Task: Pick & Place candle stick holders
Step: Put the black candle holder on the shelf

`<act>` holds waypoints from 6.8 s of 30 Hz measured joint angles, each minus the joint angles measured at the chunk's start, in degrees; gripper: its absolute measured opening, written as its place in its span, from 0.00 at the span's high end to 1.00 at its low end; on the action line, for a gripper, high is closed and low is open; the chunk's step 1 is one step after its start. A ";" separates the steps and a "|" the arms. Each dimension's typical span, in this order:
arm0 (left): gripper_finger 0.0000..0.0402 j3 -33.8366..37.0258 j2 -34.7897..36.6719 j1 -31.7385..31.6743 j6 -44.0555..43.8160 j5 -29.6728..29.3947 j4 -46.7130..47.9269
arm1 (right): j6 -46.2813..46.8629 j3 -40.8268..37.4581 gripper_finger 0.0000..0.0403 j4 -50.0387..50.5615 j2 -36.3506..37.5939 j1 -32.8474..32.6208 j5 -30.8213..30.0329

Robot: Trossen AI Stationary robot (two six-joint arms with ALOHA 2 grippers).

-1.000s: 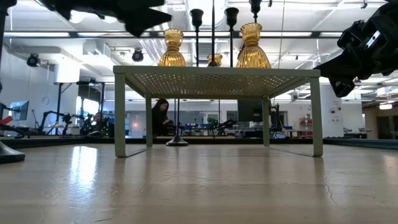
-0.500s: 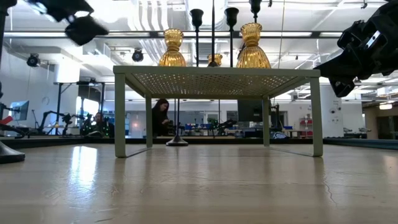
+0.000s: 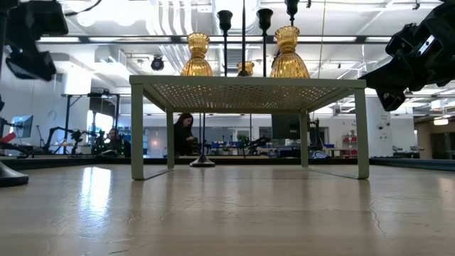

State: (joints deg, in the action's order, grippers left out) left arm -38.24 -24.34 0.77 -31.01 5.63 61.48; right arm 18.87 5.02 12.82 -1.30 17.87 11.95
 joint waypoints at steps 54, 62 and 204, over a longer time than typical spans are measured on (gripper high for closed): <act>0.40 23.63 14.25 13.75 -0.90 14.71 -31.53 | 0.00 0.00 0.98 0.00 0.02 0.00 0.00; 0.40 23.61 14.16 13.75 -4.22 13.92 -31.51 | 0.00 0.00 0.98 0.00 0.02 0.02 0.01; 0.96 -9.17 -29.31 -15.34 28.07 -22.07 -66.37 | 0.00 0.00 0.98 -0.02 0.02 0.02 0.02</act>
State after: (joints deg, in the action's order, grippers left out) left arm -47.41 -53.65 -14.57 -2.94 -16.44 -4.89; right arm 18.87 5.02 12.80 -1.28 17.89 11.97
